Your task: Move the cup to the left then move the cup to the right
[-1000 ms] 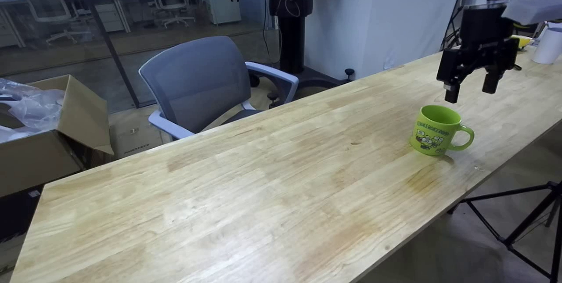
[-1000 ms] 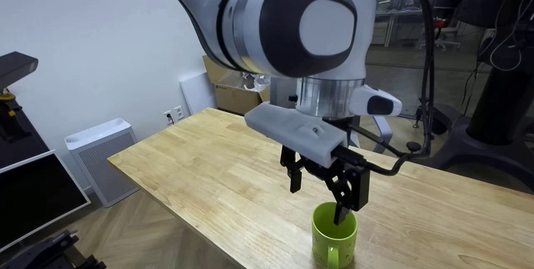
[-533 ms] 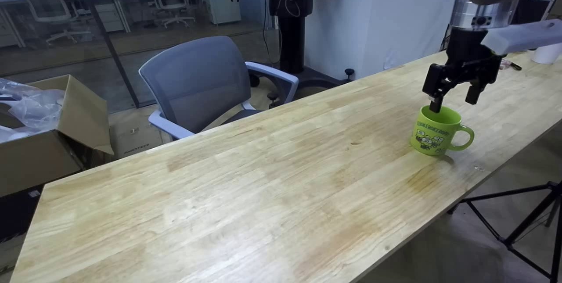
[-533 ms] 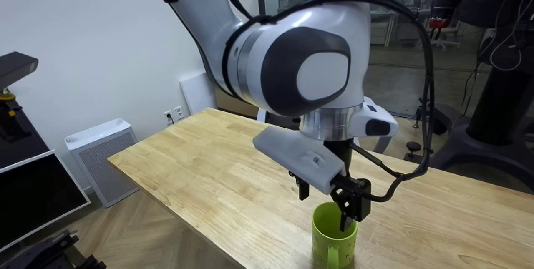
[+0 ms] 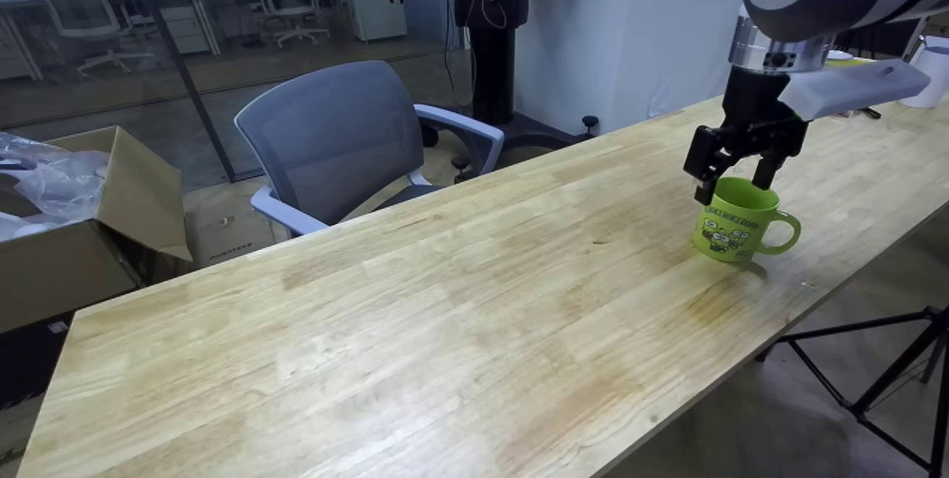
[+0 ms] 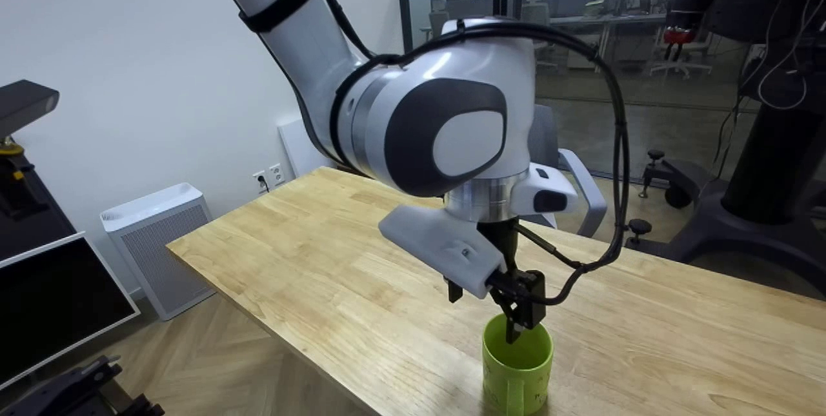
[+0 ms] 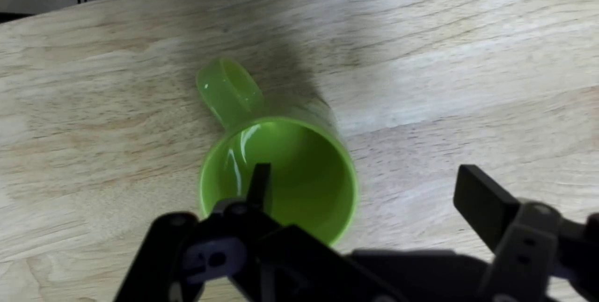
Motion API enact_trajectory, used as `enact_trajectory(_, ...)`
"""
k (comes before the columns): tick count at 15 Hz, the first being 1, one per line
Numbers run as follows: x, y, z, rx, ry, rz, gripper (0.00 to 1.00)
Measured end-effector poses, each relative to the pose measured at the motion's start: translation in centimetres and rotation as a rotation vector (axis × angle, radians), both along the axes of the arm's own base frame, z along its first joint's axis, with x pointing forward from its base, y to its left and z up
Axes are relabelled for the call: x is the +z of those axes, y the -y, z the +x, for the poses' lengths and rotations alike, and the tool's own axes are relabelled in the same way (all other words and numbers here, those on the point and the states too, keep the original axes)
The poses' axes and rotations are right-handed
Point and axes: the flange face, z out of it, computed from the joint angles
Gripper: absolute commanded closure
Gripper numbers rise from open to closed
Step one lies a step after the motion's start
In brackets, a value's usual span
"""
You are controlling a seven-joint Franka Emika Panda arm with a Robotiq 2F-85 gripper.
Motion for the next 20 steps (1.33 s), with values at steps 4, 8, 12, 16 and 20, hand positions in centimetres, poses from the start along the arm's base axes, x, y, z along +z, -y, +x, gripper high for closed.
enact_trajectory(4,-0.7,-2.0,0.5,0.032,0.008,0.015,0.0)
enact_trajectory(8,-1.5,-2.7,0.4,0.039,0.004,0.042,0.0)
enact_trajectory(12,-1.7,-1.8,0.1,0.032,0.004,0.061,0.0)
enact_trajectory(16,-2.3,-0.3,-0.6,0.021,-0.007,0.065,0.0)
enact_trajectory(20,-2.7,1.1,-1.1,0.001,-0.014,0.067,0.27)
